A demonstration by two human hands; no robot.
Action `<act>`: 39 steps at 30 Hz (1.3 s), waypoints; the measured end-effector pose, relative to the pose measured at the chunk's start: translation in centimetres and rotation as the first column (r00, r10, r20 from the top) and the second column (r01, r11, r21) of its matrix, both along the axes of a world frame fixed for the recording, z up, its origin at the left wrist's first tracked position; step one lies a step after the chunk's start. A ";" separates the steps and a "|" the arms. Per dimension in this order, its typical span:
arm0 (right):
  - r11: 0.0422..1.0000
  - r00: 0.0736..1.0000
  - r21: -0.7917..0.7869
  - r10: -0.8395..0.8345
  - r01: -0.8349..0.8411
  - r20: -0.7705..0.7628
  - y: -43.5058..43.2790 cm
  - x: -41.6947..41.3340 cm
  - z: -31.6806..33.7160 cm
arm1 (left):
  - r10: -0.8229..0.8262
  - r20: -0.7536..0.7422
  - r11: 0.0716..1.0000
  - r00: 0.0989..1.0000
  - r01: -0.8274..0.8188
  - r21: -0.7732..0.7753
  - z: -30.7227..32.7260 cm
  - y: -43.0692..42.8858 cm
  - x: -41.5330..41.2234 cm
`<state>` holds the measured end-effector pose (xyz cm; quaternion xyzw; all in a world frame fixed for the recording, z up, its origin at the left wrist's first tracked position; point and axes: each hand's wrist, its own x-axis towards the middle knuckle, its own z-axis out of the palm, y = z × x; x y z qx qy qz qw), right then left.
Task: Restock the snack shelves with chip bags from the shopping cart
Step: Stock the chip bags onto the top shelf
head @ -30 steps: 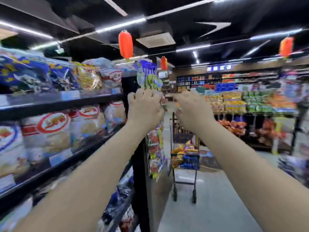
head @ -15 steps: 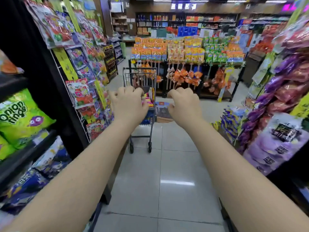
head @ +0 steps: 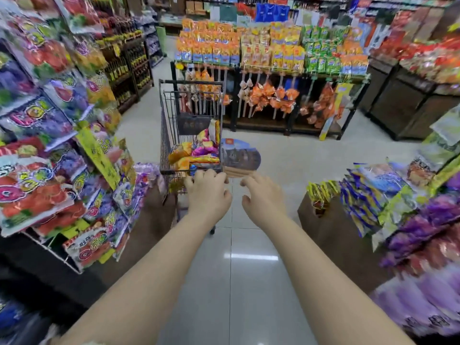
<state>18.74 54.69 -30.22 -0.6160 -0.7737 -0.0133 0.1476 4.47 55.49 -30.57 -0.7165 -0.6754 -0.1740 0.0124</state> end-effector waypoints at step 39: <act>0.680 0.942 -0.661 0.307 -0.317 -0.136 65.6 -8.7 -22.0 | 0.625 0.139 0.562 0.768 -0.319 -0.763 -22.9 54.3 -9.4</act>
